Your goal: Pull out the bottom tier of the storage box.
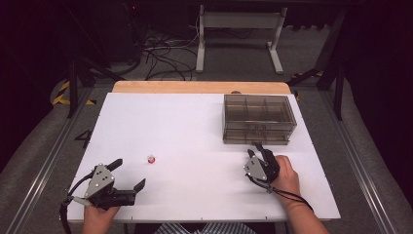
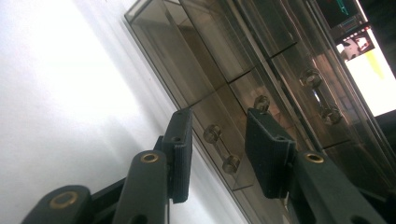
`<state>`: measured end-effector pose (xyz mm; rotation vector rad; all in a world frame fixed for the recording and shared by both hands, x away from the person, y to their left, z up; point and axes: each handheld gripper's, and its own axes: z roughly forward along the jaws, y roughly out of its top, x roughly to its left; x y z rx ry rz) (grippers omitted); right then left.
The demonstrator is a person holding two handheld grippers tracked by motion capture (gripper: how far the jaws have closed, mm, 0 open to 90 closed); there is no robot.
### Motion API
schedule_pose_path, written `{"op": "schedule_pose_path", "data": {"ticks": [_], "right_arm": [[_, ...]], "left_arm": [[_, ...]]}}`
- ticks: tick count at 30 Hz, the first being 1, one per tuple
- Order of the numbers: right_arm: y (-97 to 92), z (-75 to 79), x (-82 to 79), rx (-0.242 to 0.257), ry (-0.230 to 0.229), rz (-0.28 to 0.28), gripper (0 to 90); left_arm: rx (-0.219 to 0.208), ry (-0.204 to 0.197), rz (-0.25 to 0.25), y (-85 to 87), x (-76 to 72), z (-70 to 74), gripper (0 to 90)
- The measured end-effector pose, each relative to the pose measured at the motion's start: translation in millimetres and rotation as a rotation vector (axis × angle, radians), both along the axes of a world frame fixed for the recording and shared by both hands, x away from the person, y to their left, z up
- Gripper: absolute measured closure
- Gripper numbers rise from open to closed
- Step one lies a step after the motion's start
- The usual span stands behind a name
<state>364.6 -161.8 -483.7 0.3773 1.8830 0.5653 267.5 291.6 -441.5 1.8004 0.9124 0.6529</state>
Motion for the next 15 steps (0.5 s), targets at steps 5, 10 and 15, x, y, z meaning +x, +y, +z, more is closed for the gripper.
{"op": "schedule_pose_path", "data": {"ticks": [5, 10, 15], "right_arm": [[-2.4, 5.3, -4.6, 0.043, 0.015, 0.032, 58.8], [-6.1, 14.5, -13.0, 0.123, 0.077, 0.083, 55.8], [-14.1, 24.7, -17.2, 0.192, 0.109, 0.111, 52.7]], "left_arm": [[-0.003, 0.001, 0.003, 0.2, 0.3, -0.1, 0.6], [-0.008, 0.004, 0.003, 0.8, 0.3, 0.1, 0.6], [-0.006, 0.002, 0.0, -0.6, 1.0, -0.1, 0.6]]}}
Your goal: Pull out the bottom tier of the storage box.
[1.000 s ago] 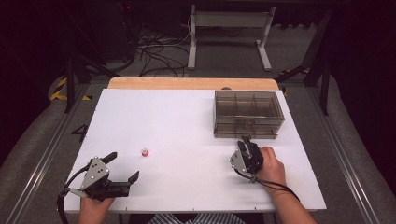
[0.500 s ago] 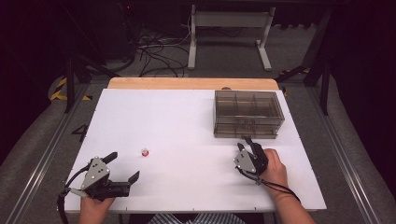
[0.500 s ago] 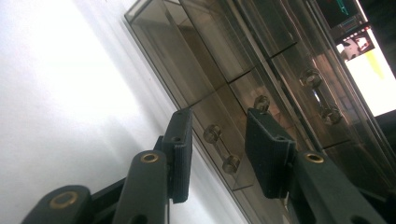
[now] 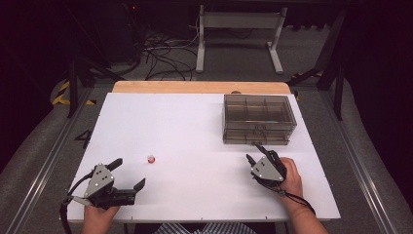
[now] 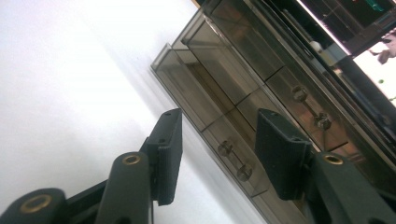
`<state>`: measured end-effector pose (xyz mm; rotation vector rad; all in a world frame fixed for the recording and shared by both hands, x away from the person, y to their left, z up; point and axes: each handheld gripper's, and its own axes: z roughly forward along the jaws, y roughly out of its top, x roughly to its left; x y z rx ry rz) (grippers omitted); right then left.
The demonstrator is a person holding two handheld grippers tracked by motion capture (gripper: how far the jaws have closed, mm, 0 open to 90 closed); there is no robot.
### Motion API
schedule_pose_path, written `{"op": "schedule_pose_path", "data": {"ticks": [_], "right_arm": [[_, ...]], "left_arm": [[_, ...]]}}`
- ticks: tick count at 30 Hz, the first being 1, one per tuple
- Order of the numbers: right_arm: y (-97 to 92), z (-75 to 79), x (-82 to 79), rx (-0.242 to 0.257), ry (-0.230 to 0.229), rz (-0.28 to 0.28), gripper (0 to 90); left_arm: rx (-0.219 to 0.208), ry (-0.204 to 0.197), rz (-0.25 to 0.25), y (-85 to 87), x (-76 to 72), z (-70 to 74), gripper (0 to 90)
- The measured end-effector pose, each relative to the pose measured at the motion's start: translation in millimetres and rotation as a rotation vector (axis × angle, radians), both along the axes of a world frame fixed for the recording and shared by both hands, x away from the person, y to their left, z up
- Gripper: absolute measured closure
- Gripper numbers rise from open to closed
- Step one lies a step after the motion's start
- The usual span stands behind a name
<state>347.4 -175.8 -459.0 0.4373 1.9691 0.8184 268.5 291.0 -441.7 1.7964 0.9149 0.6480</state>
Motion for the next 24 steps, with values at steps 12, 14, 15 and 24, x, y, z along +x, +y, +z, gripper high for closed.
{"op": "schedule_pose_path", "data": {"ticks": [12, 14, 15, 24], "right_arm": [[-6.3, 10.1, -0.1, 0.036, 0.05, 0.045, 51.7], [-6.6, 14.9, 0.5, 0.039, 0.092, 0.069, 51.7], [-6.6, 14.9, 0.5, 0.039, 0.092, 0.069, 51.7], [-12.1, 37.3, 4.4, 0.099, 0.239, 0.161, 49.0]], "left_arm": [[-0.003, 0.006, -0.001, -0.3, 0.1, -0.2, 0.6], [0.0, 0.004, 0.002, 0.3, -0.1, 0.2, 0.8], [0.0, 0.004, 0.002, 0.3, -0.1, 0.2, 0.8], [-0.002, -0.001, -0.002, 1.0, -1.0, 0.9, 0.8]]}}
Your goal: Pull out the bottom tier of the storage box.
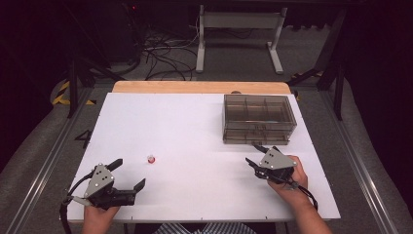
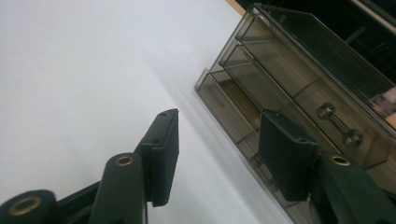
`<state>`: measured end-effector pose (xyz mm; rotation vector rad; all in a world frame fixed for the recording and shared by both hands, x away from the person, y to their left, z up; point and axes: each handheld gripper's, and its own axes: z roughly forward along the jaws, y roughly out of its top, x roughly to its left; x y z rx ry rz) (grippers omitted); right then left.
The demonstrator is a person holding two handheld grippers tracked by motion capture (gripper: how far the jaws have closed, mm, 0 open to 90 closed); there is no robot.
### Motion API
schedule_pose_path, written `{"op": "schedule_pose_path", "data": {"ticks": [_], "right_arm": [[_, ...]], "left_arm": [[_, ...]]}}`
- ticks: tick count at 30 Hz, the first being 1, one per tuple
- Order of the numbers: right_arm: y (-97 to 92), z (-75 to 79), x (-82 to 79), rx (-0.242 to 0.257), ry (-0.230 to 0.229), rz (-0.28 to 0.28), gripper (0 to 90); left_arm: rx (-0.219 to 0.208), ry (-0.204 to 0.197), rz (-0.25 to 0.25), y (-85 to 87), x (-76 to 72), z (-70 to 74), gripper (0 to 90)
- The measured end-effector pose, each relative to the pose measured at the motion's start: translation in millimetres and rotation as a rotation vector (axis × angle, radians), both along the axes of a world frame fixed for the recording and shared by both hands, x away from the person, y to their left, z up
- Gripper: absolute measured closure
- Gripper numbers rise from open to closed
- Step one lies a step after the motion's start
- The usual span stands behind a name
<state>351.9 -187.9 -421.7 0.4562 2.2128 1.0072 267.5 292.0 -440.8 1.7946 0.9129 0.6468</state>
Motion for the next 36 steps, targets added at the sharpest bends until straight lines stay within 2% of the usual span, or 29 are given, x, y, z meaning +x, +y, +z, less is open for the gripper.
{"op": "schedule_pose_path", "data": {"ticks": [2, 3, 4, 7, 10, 11, 13, 15, 19, 20, 22, 23, 24, 26, 28, 36], "right_arm": [[-0.8, 2.1, 0.5, 0.006, 0.011, 0.009, 48.9], [-2.4, 5.7, 2.3, 0.017, 0.038, 0.034, 48.8], [-2.4, 5.7, 2.3, 0.017, 0.038, 0.034, 48.8], [-5.1, 9.7, 7.4, 0.02, 0.091, 0.06, 48.7], [-5.5, 11.2, 10.1, 0.021, 0.115, 0.074, 48.1], [-5.0, 13.1, 12.7, 0.017, 0.141, 0.082, 47.0], [-5.0, 13.9, 14.0, 0.014, 0.151, 0.09, 46.9], [-5.3, 16.1, 18.5, 0.024, 0.194, 0.109, 47.7], [-5.2, 19.1, 22.5, 0.008, 0.206, 0.117, 48.2], [-4.5, 21.3, 26.0, 0.0, 0.224, 0.121, 48.2], [-4.0, 22.2, 27.7, -0.006, 0.23, 0.125, 48.1], [-3.4, 23.9, 31.6, -0.014, 0.255, 0.138, 47.5], [-3.4, 23.9, 31.6, -0.014, 0.255, 0.138, 47.5], [-1.6, 24.3, 37.2, -0.05, 0.282, 0.154, 47.5], [-1.2, 23.8, 40.7, -0.061, 0.3, 0.154, 47.6], [-6.2, 22.1, 56.8, -0.077, 0.324, 0.138, 47.4]], "left_arm": [[-0.005, 0.003, -0.001, 0.0, 0.0, -0.2, 0.9], [-0.007, 0.004, 0.002, 0.0, 0.6, -0.6, 0.8], [-0.007, 0.004, 0.002, 0.0, 0.6, -0.6, 0.9], [-0.006, 0.005, 0.0, -0.1, 0.6, -0.6, 0.8], [0.0, 0.006, 0.0, 0.1, 0.3, -0.2, 0.9], [-0.004, 0.006, 0.003, 0.0, 0.7, -0.6, 1.0], [-0.001, 0.007, 0.002, 0.3, 0.9, -0.6, 1.0], [0.002, 0.007, 0.002, 0.8, 1.2, -0.6, 1.0], [-0.001, 0.012, 0.003, 0.4, 1.3, -1.0, 1.0], [-0.001, 0.012, 0.003, 0.4, 1.3, -1.0, 1.0], [-0.001, 0.012, 0.003, 0.4, 1.2, -1.0, 1.0], [-0.001, 0.013, 0.001, 0.3, 1.3, -1.0, 1.0], [-0.001, 0.013, 0.001, 0.3, 1.3, -1.0, 1.0], [0.001, 0.011, 0.002, 0.8, 1.2, -0.7, 1.0], [-0.004, 0.01, 0.003, 0.9, 1.1, -0.6, 1.0], [0.002, 0.013, 0.003, 1.0, 1.5, -1.0, 1.0]]}}
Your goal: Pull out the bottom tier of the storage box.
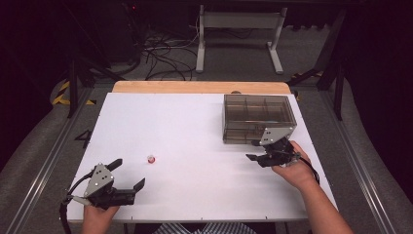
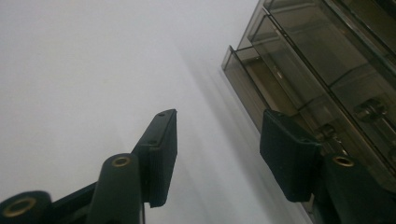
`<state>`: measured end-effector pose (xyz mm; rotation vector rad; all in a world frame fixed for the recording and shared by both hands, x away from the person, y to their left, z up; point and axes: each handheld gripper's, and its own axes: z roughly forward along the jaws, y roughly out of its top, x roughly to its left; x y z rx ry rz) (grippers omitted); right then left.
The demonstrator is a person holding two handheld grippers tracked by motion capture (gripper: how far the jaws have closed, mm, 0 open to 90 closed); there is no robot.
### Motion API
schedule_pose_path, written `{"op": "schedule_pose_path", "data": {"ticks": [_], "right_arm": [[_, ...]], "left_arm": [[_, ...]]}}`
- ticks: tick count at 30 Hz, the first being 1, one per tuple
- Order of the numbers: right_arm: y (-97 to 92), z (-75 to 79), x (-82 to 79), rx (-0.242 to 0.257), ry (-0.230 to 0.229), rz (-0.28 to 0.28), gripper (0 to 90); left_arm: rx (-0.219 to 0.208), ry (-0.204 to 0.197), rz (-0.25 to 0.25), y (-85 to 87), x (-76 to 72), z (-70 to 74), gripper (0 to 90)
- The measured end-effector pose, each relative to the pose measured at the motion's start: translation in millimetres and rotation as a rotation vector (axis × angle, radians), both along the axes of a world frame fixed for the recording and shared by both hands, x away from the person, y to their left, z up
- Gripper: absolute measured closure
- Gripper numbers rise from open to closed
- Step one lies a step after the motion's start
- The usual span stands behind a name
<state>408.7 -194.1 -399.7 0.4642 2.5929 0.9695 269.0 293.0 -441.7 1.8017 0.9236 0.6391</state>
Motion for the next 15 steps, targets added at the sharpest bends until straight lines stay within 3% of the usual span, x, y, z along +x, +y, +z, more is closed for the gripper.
{"op": "schedule_pose_path", "data": {"ticks": [6, 15], "right_arm": [[-3.2, -3.1, 9.4, -0.017, -0.001, -0.018, 47.4], [-4.8, -14.6, 28.0, -0.091, -0.003, -0.039, 48.3]], "left_arm": [[-0.001, 0.001, -0.001, 0.0, 0.1, -0.1, 1.0], [-0.003, 0.007, -0.001, -0.5, 0.6, -0.6, 1.0]]}}
